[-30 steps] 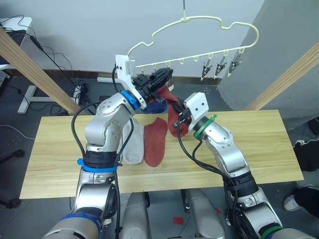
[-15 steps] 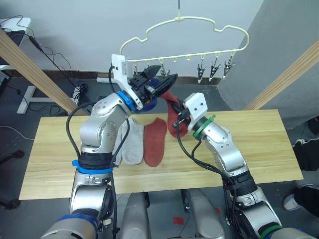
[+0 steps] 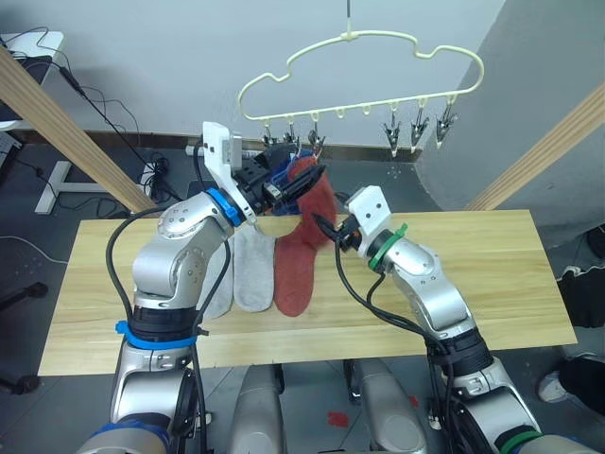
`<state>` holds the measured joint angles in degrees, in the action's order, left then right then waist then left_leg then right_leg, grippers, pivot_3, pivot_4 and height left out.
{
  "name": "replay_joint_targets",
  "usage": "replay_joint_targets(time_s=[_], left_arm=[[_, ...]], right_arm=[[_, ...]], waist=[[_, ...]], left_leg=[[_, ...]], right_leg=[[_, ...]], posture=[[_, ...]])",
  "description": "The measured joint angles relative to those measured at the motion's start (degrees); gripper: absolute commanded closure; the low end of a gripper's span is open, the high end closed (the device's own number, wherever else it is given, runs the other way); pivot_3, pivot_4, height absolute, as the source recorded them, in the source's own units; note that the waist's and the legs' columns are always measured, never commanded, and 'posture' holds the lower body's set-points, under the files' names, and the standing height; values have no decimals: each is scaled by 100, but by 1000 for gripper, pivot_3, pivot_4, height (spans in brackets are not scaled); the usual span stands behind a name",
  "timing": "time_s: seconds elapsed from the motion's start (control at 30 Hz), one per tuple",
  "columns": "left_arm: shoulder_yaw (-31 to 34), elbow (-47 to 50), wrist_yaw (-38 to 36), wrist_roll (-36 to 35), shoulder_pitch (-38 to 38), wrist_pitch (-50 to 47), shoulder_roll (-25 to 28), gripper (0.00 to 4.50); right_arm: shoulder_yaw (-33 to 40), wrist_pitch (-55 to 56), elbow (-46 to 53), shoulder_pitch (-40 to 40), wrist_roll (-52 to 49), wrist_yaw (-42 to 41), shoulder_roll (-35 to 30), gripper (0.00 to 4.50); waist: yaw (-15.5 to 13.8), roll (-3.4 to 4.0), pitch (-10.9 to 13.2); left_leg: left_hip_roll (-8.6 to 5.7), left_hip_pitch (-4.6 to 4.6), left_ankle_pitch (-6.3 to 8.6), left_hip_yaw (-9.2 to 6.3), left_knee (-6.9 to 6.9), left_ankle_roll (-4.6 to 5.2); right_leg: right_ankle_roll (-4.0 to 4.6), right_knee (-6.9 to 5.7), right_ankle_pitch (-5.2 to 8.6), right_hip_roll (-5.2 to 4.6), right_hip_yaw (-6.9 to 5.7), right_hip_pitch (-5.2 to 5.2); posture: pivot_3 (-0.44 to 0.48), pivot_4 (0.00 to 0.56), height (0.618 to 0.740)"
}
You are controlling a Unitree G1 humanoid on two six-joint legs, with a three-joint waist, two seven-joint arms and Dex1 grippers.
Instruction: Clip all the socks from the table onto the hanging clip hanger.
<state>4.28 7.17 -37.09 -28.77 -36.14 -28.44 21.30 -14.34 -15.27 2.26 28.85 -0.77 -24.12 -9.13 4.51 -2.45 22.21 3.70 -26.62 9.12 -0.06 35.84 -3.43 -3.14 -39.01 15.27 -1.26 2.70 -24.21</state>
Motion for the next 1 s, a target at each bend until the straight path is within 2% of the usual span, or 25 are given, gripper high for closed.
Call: replay_joint_targets(time_s=[0.17,0.3,0.47,0.6,0.8,0.93,1.0], left_arm=[[-4,100,-31,-10,93,-23,96,716],[7,152,-301,-7,209,-19,466,716],[-68,150,-1161,96,454,274,1190,716],[-230,150,-1741,132,470,582,1403,716],[-338,119,-2127,251,458,873,1505,716],[-405,-80,-1985,248,80,863,1163,716],[-406,-102,-1967,249,-17,861,1100,716]], right_arm=[[-44,-292,363,-232,7,-107,-225,1722],[-10,-723,1009,-595,6,-219,-653,1722],[442,-1490,2320,-1098,-142,-320,-1174,1722],[809,-2036,3076,-1199,-452,-296,-1195,1722],[1381,-2909,3502,-732,-827,-141,-1264,1722],[1615,-3176,3221,243,-852,335,-962,1722],[1660,-3190,3108,316,-873,458,-880,1722]], waist=[[0,0,0],[-1,0,0],[-15,1,0],[-37,1,0],[-38,1,0],[-31,2,0],[-33,1,0]], left_leg=[[0,-1,0,-2,0,0],[0,-1,0,-2,0,0],[1,-2,0,-1,-1,0],[0,-1,0,0,1,0],[1,-2,-2,-1,3,2],[1,-13,-8,-1,11,11],[1,-13,-7,-2,8,12]], right_leg=[[0,-1,0,0,-1,0],[0,-1,0,0,-1,-1],[-1,-2,1,0,-1,-4],[-2,-1,1,0,0,-3],[-6,-1,4,1,0,-3],[-5,-1,4,1,0,-9],[4,-1,-1,1,-2,-9]], posture=[[-142,342,740],[-138,343,740],[-131,344,740],[-135,345,740],[-141,347,740],[-138,344,740],[-137,346,740]])
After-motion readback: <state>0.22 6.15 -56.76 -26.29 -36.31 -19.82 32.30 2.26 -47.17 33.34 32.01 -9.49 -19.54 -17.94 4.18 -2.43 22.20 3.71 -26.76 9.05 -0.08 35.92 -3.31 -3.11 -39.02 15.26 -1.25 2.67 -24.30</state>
